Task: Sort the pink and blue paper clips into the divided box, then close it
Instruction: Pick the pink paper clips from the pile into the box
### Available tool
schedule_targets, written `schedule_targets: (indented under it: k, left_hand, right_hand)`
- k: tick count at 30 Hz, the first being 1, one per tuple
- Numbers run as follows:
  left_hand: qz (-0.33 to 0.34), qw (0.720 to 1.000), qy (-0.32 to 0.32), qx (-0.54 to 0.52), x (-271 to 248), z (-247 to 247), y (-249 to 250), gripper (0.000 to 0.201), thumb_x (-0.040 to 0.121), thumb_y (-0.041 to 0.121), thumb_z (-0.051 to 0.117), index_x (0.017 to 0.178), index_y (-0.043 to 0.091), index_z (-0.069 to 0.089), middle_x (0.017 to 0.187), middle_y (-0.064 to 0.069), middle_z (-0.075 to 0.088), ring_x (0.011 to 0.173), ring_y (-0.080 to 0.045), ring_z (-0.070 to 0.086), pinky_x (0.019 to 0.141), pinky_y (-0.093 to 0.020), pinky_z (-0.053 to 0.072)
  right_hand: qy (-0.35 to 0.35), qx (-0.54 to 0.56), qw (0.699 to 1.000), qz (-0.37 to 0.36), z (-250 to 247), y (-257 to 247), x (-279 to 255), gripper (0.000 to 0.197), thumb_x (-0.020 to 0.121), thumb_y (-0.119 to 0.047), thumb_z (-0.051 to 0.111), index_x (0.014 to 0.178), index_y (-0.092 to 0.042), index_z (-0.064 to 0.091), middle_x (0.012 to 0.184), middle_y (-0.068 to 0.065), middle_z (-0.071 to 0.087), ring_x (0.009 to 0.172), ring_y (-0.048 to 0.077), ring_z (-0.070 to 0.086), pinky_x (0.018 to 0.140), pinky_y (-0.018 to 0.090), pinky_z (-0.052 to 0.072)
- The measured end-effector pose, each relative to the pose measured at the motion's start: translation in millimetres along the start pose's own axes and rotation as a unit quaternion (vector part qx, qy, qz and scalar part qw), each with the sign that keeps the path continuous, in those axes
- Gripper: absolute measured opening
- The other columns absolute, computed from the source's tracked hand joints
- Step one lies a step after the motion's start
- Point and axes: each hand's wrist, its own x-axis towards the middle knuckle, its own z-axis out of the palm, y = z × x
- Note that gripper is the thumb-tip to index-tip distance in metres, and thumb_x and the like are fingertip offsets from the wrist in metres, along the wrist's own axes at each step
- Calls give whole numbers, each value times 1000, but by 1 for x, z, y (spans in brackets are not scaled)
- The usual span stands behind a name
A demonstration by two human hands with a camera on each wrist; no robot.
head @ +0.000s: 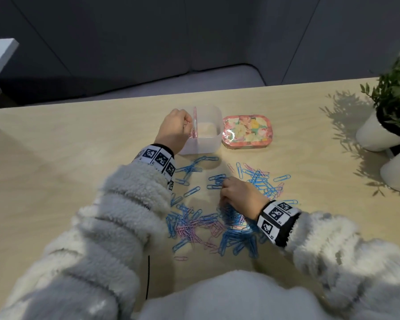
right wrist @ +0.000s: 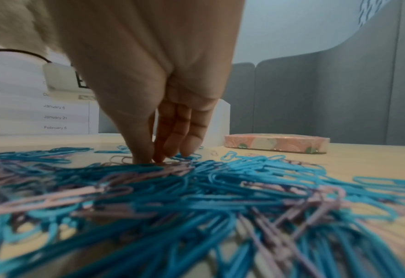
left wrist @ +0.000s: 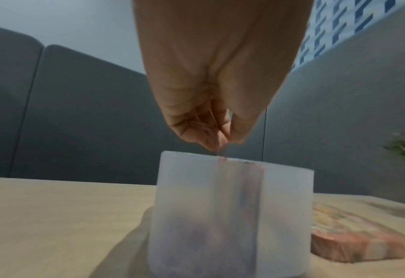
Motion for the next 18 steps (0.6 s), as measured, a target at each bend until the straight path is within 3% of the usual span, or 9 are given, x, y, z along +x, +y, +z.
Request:
schedule_targets:
  k: [4,10,14,18]
  left_hand:
    - [8,999,-36,30,-1,3,-4,32,91,11,41,121,6,52,125,-15,56,114,-29,51,95,-35,39]
    - [77,994,65,29,-47,-3,-27,24,88,0,44,97,8,64,106,-10,64,101,-26,54,89,-28,37]
    - [36,998,-6,56,-104,11,-50,14,88,10,53,93,13,66,98,-8,64,95,-26,55,85,-39,43]
    - [-26,995,-83,53,-156,25,-66,10,85,16,59,92,14,65,91,-5,61,88,-23,55,80,-36,45]
  right_hand:
    - [3,5,1000,20,2,-3,1,24,90,-4,44,109,-9,57,114,7,54,115,23,44,87,35,44]
    - [2,57,997,54,7,-2,8,23,82,6,44,101,-5,53,108,14,58,106,29,49,85,37,44]
    - [5,86,995,42,12,0,13,16,83,1,45,91,-5,58,96,12,62,95,29,54,79,38,47]
    - [31,191,979,55,11,3,13,14,84,-3,49,94,-4,60,81,0,55,81,24,54,71,30,42]
